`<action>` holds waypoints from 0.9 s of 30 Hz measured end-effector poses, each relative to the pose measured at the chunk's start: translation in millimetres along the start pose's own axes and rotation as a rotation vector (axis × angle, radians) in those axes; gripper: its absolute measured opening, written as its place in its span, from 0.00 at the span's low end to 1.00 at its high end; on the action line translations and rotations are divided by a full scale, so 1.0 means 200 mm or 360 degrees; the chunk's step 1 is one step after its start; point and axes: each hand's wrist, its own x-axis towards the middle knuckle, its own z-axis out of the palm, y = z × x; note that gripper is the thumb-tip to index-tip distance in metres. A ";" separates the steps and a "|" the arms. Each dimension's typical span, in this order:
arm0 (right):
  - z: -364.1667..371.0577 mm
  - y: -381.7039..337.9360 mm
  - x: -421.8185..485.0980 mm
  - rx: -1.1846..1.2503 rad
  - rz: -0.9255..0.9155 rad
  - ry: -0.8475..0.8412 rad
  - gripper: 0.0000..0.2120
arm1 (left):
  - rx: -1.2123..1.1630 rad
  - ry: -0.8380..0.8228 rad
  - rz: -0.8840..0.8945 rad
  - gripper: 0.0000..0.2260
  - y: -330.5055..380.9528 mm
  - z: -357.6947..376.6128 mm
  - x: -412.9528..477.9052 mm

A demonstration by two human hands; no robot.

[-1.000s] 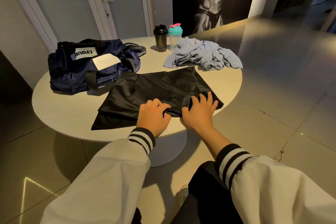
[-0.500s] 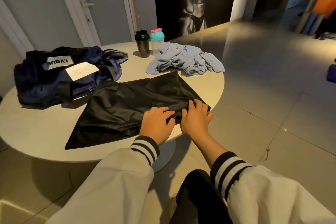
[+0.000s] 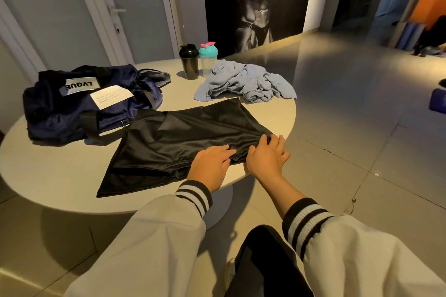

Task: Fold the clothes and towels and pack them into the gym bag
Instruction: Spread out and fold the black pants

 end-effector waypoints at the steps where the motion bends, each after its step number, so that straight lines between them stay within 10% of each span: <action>1: -0.01 0.00 0.00 0.0001 -0.0027 -0.0011 0.25 | -0.0008 0.0001 0.0005 0.18 0.00 0.00 0.00; 27: -0.06 -0.06 0.09 0.0496 -0.0112 -0.0122 0.15 | -0.0010 -0.0020 -0.0066 0.19 0.02 0.00 0.00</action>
